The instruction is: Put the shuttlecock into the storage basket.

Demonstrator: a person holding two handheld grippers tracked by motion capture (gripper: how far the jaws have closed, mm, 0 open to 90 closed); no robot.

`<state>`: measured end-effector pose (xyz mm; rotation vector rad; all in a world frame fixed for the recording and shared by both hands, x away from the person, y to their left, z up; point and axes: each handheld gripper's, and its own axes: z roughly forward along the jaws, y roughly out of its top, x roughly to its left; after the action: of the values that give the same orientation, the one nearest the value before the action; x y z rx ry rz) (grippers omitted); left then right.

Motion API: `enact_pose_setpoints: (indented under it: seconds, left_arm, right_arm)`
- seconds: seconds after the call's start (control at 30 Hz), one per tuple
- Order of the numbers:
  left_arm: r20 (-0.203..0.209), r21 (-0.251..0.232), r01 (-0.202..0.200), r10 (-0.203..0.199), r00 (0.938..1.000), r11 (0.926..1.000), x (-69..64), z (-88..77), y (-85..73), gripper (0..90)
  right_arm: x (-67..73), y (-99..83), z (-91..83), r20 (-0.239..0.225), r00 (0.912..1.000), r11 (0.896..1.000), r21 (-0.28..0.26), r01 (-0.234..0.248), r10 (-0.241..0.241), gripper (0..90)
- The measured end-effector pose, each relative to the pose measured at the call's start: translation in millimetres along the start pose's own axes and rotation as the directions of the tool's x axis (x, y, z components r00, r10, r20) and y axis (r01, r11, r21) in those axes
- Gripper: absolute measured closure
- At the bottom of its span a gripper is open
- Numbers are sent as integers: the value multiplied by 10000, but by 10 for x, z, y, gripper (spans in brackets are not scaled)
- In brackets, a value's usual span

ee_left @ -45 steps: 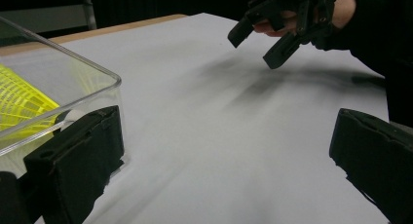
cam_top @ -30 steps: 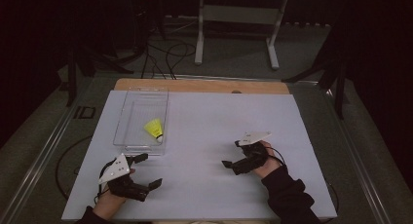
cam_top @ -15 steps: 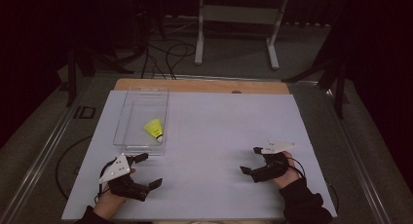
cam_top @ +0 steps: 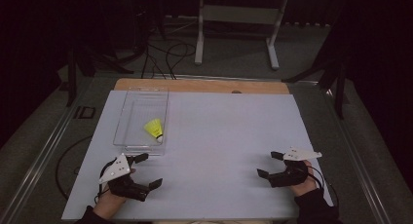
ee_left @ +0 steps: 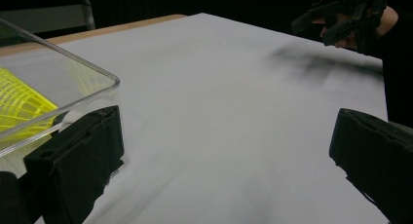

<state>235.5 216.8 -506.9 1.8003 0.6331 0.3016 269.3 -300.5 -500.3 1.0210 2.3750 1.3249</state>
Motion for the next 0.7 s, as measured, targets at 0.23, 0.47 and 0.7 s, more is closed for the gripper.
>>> enact_pose_setpoints:
  seconds: [0.23, 0.47, 0.7]
  left_arm:
    - [-5, -11, -16, 16, 10000, 10000, 0, -4, 0, 0]
    - [29, 9, -25, 25, 10000, 10000, -5, 2, -2, 0]
    - [78, 61, -27, 27, 10000, 10000, -3, 8, -6, 0]
  right_arm:
    - [-51, -100, -133, 281, 9995, 9995, -271, -145, 153, 80]
    - [-50, -136, -128, 503, 9987, 9994, -333, 22, -5, 78]
    - [-49, -153, -66, 510, 9987, 9990, -454, 54, -31, 78]
